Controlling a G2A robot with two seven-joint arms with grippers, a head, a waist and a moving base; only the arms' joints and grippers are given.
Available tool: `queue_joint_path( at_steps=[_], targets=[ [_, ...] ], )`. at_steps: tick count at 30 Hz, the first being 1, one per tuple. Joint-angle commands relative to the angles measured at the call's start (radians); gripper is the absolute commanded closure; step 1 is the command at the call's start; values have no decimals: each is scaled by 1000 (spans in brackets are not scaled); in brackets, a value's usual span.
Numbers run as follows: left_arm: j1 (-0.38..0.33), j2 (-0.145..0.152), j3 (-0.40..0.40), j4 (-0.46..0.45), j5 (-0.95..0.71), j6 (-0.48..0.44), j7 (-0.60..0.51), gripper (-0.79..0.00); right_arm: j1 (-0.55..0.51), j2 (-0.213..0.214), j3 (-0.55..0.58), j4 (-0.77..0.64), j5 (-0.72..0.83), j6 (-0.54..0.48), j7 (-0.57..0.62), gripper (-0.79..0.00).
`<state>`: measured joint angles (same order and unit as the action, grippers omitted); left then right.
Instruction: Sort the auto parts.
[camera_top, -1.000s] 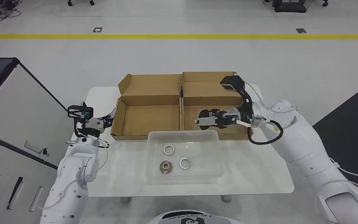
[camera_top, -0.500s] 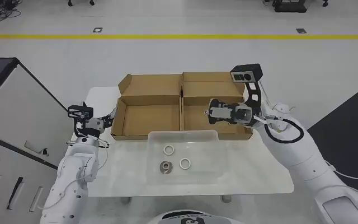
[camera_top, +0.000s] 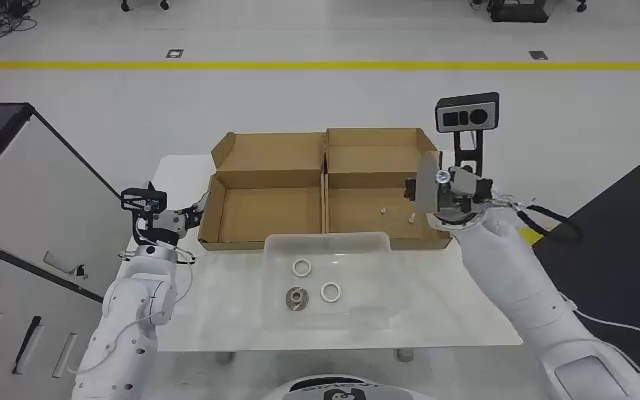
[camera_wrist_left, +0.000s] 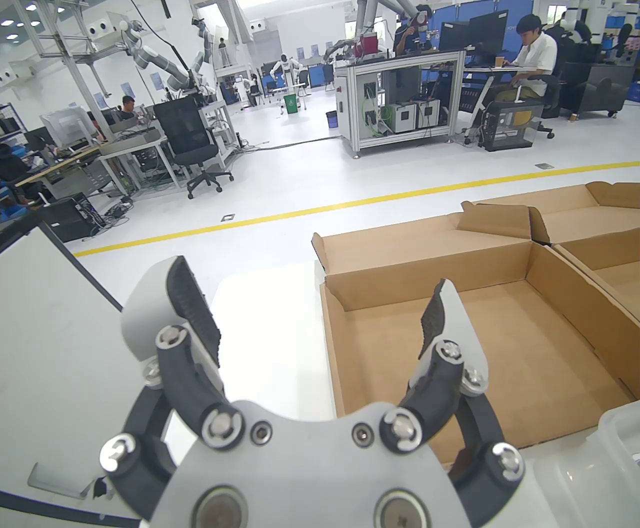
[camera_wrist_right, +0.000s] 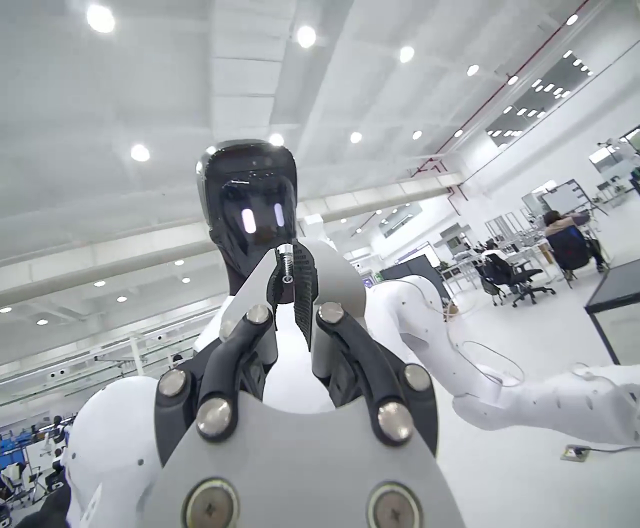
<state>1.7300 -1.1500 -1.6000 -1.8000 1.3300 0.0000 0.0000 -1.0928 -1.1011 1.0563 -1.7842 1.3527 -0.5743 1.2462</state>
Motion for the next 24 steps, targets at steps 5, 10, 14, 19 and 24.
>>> queue_joint_path(
  at_steps=[5, 10, 14, 19, 24],
  targets=[
    [0, 0, 0, 0, 0, 0, 0, -785, 0, 0, 0, 1, -2, 1, 1, 0],
    [0, 0, 0, 0, 0, 0, 0, -785, -37, -15, -7, -43, 110, -15, -64, 0],
    [0, 0, 0, 0, 0, 0, 0, -785, -55, -32, -8, -48, 206, -20, -56, 0],
    [0, 0, 0, 0, 0, 0, 0, -785, -61, -54, -7, -39, 287, -20, -21, 0],
    [0, 0, 0, 0, 0, 0, 0, -785, -57, -65, 7, -16, 224, -1, -12, 0]
  ],
)
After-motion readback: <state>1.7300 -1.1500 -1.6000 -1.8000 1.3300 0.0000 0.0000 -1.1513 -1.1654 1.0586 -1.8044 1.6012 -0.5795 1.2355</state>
